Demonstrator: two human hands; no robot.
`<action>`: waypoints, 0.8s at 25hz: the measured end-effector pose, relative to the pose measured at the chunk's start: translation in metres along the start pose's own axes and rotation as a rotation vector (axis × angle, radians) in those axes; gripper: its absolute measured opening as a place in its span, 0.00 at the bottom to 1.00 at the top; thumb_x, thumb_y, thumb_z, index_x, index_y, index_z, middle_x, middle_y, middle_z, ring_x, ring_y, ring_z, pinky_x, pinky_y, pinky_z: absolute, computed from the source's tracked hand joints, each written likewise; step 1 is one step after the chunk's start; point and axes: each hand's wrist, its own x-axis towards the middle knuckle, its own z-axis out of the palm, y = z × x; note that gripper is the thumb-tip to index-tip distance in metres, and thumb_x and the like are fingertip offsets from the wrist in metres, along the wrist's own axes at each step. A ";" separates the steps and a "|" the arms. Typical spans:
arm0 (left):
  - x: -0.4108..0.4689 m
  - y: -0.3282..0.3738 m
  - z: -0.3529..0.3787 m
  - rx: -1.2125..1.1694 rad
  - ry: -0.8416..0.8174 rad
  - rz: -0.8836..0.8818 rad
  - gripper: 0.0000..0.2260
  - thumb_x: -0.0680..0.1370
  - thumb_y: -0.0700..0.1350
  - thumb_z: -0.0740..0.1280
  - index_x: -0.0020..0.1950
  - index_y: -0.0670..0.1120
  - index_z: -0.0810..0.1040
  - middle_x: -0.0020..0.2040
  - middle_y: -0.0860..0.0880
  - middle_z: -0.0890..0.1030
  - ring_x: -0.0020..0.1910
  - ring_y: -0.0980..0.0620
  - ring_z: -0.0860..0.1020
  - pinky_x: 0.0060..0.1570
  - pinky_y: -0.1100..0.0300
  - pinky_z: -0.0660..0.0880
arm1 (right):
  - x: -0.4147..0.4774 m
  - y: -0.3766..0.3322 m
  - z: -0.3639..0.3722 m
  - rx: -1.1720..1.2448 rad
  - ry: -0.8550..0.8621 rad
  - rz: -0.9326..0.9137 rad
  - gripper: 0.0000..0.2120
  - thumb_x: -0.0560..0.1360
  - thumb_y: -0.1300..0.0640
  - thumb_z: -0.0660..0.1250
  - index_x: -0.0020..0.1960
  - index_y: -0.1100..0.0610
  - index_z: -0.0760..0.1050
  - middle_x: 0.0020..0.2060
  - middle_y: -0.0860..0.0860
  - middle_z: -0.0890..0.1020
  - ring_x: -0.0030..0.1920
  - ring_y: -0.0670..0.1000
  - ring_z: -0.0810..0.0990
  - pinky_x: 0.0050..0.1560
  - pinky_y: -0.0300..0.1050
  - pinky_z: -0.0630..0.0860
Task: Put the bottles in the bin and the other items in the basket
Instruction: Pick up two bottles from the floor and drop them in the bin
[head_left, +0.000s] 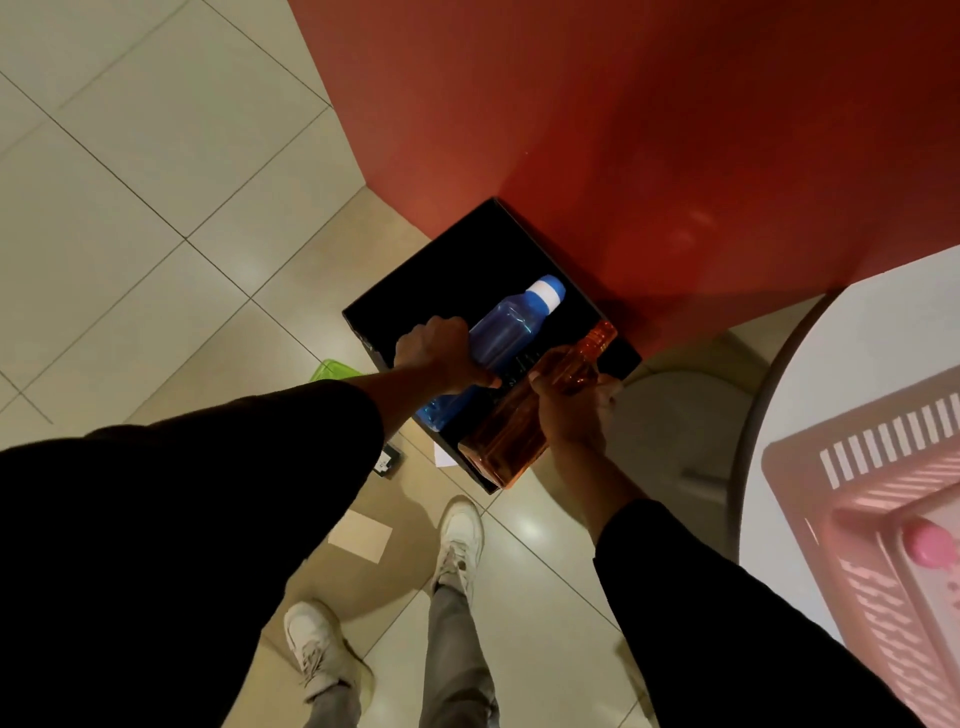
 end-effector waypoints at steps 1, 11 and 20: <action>0.009 0.004 0.005 -0.003 -0.001 -0.002 0.38 0.66 0.68 0.80 0.69 0.49 0.78 0.56 0.47 0.83 0.53 0.46 0.81 0.52 0.51 0.80 | 0.006 0.000 0.004 0.028 0.015 0.001 0.46 0.73 0.41 0.77 0.77 0.57 0.55 0.61 0.58 0.75 0.50 0.56 0.78 0.46 0.49 0.74; 0.028 0.000 0.034 0.074 -0.022 -0.004 0.50 0.62 0.70 0.82 0.74 0.43 0.70 0.68 0.42 0.79 0.67 0.38 0.77 0.66 0.44 0.75 | 0.007 0.023 0.021 -0.131 0.016 -0.071 0.30 0.77 0.46 0.72 0.71 0.59 0.65 0.60 0.60 0.78 0.42 0.53 0.76 0.38 0.44 0.74; -0.093 -0.033 0.042 0.186 -0.057 0.236 0.45 0.71 0.68 0.76 0.78 0.44 0.67 0.75 0.44 0.73 0.74 0.42 0.70 0.73 0.48 0.70 | -0.093 0.058 0.010 -0.269 -0.154 -0.205 0.33 0.74 0.46 0.74 0.74 0.59 0.67 0.63 0.57 0.78 0.62 0.58 0.79 0.54 0.52 0.81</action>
